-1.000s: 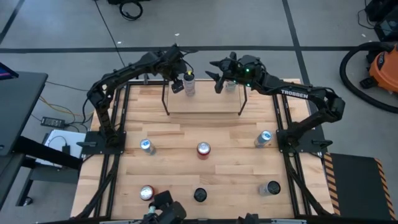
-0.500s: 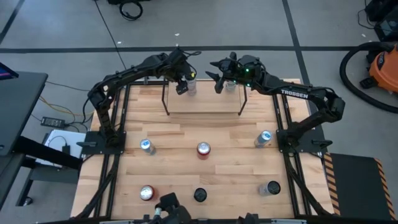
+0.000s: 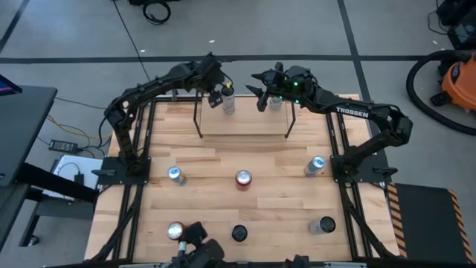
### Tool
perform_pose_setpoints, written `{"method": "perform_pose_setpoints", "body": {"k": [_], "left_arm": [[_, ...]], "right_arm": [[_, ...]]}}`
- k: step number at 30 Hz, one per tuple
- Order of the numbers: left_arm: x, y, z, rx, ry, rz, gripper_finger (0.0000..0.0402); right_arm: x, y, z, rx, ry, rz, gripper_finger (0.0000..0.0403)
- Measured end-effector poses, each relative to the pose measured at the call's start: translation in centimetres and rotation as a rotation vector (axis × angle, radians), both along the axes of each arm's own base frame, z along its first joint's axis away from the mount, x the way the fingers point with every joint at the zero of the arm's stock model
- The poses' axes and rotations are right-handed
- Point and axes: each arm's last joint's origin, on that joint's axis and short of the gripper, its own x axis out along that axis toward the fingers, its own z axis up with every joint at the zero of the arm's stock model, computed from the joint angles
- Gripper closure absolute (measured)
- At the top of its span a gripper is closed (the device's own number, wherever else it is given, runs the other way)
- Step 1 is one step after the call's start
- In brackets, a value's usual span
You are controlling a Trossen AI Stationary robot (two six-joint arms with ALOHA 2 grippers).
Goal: Place canned beverage on shelf
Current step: Put the top white-pink soda can on the shelf
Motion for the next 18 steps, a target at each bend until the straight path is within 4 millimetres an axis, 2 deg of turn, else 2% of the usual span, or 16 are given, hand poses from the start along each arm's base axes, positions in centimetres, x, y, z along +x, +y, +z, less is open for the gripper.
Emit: {"method": "perform_pose_setpoints", "body": {"k": [4, 9, 18], "left_arm": [[-0.2, 0.5, 0.1, 0.007, -0.026, 0.025, 0.0111], [0.3, 0.0, -0.1, -0.044, -0.064, -0.031, 0.0111], [1.6, 0.5, -1.7, -0.056, -0.076, -0.026, 0.0111]], "right_arm": [[0.0, 0.0, 0.0, 0.004, 0.000, 0.000, 0.0174], [0.0, 0.0, 0.0, 0.004, 0.000, 0.000, 0.0174], [0.0, 0.0, -0.1, 0.007, 0.004, 0.003, 0.0174]]}}
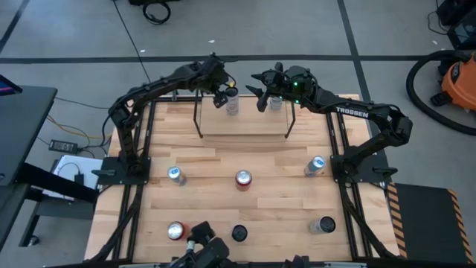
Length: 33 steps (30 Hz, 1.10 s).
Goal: Place canned beverage on shelf
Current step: Put the top white-pink soda can on the shelf
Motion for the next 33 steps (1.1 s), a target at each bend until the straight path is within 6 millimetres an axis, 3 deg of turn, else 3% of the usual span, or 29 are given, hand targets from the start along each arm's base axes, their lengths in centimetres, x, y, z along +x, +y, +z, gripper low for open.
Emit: {"method": "perform_pose_setpoints", "body": {"k": [18, 23, 33], "left_arm": [[2.5, -1.4, -0.6, 0.045, -0.044, -0.084, 0.0111], [1.7, -1.4, 0.2, 0.052, -0.025, -0.062, 0.0111], [-1.6, -1.6, 4.0, 0.082, -0.028, -0.034, 0.0111]], "right_arm": [[-0.3, -0.5, -0.2, 0.001, 0.024, -0.015, 0.0174], [-0.6, -0.9, -0.7, 0.028, 0.073, -0.020, 0.0174], [-1.2, -1.7, -1.0, 0.048, 0.088, -0.013, 0.0174]]}}
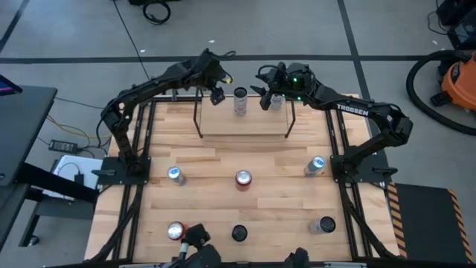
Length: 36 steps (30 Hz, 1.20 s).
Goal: Place canned beverage on shelf
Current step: Put the top white-pink soda can on the shelf
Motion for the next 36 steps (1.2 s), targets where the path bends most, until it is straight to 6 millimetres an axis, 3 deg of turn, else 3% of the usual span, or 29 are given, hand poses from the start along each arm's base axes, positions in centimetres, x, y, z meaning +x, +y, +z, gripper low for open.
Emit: {"method": "perform_pose_setpoints", "body": {"k": [13, 23, 30, 36], "left_arm": [[-3.6, -2.2, 5.3, 0.067, -0.079, 0.016, 0.0111], [-7.0, -5.0, 9.2, 0.106, -0.149, 0.032, 0.0111], [-7.8, -5.6, 9.4, 0.081, -0.125, 0.038, 0.0111], [-7.8, -5.6, 9.4, 0.078, -0.121, 0.038, 0.0111]], "right_arm": [[0.4, 0.0, -0.1, 0.021, -0.034, 0.079, 0.0167], [3.2, -1.7, -2.9, 0.104, -0.123, 0.114, 0.0145], [4.0, -2.3, -3.8, 0.064, -0.129, 0.116, 0.0144], [4.7, -3.0, -6.1, 0.089, -0.056, 0.064, 0.0144]]}}
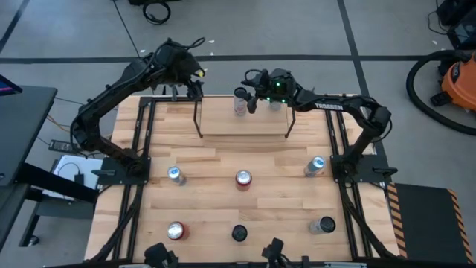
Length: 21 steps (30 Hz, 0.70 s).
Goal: Place canned beverage on shelf
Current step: Put the top white-pink soda can on the shelf
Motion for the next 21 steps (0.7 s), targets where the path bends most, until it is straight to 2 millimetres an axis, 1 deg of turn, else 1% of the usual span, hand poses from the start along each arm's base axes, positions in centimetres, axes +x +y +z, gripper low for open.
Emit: {"method": "perform_pose_setpoints", "body": {"k": [4, 6, 16, 21], "left_arm": [[0.0, 0.0, 0.0, 0.000, 0.000, 0.001, 0.0111], [0.0, 0.0, 0.0, -0.001, 0.000, 0.001, 0.0111], [0.0, 0.0, 0.0, 0.000, 0.000, 0.000, 0.0111], [0.0, 0.0, 0.0, 0.000, 0.000, 0.000, 0.0111]], "right_arm": [[0.4, -0.4, -1.2, -0.029, 0.041, -0.031, 0.0144], [0.5, -0.5, -1.4, -0.027, 0.051, -0.038, 0.0144], [0.6, -0.6, -1.9, -0.010, 0.064, -0.047, 0.0144], [0.7, -0.4, -1.6, -0.010, 0.038, -0.043, 0.0144]]}}
